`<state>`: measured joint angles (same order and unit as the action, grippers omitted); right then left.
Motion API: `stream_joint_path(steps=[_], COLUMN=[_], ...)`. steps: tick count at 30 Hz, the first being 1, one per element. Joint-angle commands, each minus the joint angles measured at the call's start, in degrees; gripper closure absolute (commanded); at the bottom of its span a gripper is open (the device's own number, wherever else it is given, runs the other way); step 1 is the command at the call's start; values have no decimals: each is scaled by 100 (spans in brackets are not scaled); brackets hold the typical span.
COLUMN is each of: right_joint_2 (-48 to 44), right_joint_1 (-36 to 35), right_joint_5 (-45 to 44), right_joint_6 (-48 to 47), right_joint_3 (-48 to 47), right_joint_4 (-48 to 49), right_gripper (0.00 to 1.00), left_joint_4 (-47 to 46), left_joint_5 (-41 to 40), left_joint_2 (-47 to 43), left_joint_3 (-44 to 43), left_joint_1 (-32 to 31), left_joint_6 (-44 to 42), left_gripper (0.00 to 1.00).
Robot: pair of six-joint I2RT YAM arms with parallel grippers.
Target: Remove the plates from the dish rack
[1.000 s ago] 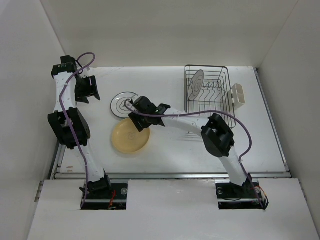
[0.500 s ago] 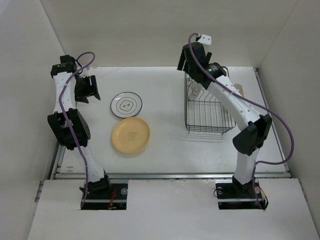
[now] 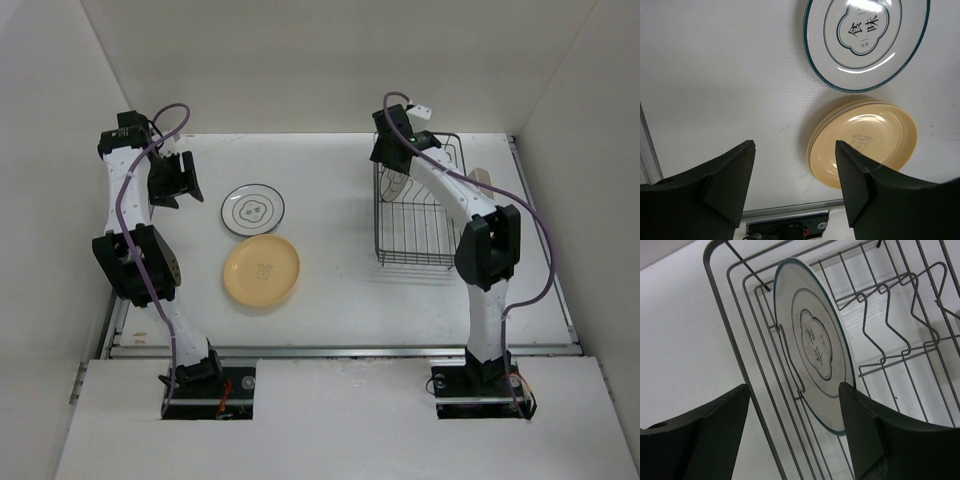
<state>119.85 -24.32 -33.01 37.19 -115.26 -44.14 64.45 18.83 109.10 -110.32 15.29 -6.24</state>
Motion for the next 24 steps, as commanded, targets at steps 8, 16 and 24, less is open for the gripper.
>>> stream_joint_path(steps=[8, 16, 24], right_joint_2=[-321, -1140, -448], right_joint_1=[146, 146, 296], right_joint_5=[-222, -715, 154], right_joint_6=[-255, -809, -1003], right_joint_3=[21, 530, 400], right_joint_4=[309, 556, 556], right_gripper=[25, 25, 26], left_joint_4=[103, 103, 156], left_joint_5=[-72, -72, -72], left_joint_2=[-468, -468, -416], left_joint_3=[195, 195, 195], left_joint_1=[36, 36, 36], left_joint_6=[-105, -105, -105], left_gripper=[38, 38, 38])
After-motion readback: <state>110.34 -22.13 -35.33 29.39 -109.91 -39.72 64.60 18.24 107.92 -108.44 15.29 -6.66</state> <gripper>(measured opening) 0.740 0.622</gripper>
